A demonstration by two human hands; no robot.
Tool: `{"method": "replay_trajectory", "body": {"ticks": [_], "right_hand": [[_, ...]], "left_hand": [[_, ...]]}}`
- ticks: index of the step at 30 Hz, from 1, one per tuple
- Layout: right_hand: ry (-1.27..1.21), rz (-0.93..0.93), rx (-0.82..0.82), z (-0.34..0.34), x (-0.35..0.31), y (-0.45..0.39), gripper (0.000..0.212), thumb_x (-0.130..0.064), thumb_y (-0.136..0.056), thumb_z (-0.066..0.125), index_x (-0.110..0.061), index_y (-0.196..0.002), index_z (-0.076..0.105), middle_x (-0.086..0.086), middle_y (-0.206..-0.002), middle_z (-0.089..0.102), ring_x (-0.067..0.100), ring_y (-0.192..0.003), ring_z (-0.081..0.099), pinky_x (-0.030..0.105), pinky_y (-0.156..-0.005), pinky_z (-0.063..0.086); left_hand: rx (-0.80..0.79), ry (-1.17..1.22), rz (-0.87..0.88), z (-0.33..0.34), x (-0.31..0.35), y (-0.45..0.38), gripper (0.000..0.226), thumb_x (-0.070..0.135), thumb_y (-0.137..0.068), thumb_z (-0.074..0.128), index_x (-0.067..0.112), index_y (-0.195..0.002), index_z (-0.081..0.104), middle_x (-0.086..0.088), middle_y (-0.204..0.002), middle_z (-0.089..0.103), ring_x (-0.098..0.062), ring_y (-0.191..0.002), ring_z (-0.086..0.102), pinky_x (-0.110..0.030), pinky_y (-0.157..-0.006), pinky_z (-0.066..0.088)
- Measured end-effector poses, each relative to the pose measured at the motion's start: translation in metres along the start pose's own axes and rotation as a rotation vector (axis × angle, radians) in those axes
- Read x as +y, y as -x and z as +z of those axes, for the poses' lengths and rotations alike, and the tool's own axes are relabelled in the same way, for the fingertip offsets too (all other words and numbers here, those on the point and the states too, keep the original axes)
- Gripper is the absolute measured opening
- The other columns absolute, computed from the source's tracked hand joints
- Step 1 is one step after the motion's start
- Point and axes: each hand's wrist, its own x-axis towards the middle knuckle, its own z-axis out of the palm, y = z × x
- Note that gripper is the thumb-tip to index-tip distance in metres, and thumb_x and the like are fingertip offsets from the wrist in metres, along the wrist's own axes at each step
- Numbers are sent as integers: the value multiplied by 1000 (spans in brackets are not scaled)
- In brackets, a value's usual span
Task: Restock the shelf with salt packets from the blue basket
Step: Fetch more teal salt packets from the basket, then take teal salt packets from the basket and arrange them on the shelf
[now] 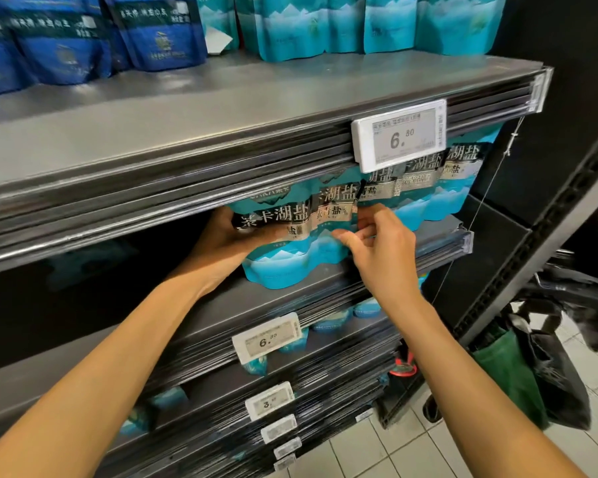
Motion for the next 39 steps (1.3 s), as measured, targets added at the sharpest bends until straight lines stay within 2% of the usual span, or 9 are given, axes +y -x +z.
{"method": "replay_trajectory", "body": {"ticks": [6,12,16,19,24,27,33,36,39], "right_hand": [[-17,17,-31,-2,3,-2,33,-22,-83,82,-3,-81,55,13,-76,62,23,-64,60,33,-64,51],[-22,5,-64,-5,6,-3,33,-28,-83,81,-5,-87,58,10,-77,62,19,-65,60,33,-66,54],[-20,-12,-65,-9,9,2,33,-33,-88,76,-5,-99,62,7,-83,62,16,-69,58,29,-69,52],[-60,7,-21,-16,12,9,26,-31,-94,69,-7,-102,62,6,-84,62,18,-70,59,30,-69,51],[-145,10,-24,-31,14,30,9,-20,-99,60,-12,-101,63,3,-76,64,24,-65,63,45,-64,54],[-200,-5,-97,-37,11,48,8,-20,-100,56,-15,-100,63,2,-67,60,25,-58,59,48,-57,51],[-402,10,-305,-30,-9,81,10,-20,-99,57,-13,-100,65,11,-65,59,28,-56,60,46,-51,56],[-533,84,-364,-20,-19,100,9,-19,-100,59,-12,-100,64,16,-62,57,27,-56,61,39,-51,59],[-589,106,-447,-6,-27,122,10,-21,-97,58,-14,-97,65,14,-61,59,24,-53,61,32,-51,56]], "left_hand": [[48,-58,-31,4,-7,3,69,42,-49,98,33,-108,63,14,-102,77,-7,-91,75,-19,-70,59],[131,-78,-57,12,-14,10,91,55,-41,96,25,-121,63,6,-111,77,-15,-99,75,-30,-82,61],[105,-100,-51,10,-8,17,75,48,-50,91,34,-117,61,13,-110,76,-9,-99,74,-21,-78,59],[55,-137,-70,6,-5,22,75,51,-54,88,36,-122,59,15,-114,74,-7,-104,72,-24,-86,60],[109,-157,-43,-8,-3,45,77,45,-52,87,42,-120,52,14,-116,71,-7,-111,68,-23,-93,56],[204,-157,21,-15,-3,69,72,42,-63,92,36,-123,51,7,-120,69,-9,-111,69,-18,-91,54],[517,-184,79,-14,1,124,35,39,-87,60,19,-115,59,-3,-112,76,-11,-101,73,-18,-86,57],[621,-248,182,-13,3,158,32,36,-97,60,9,-115,59,-2,-102,75,-16,-95,73,-24,-83,59],[681,-297,207,-11,0,196,36,49,-97,59,16,-111,61,5,-97,73,-14,-87,72,-19,-81,56]]}}
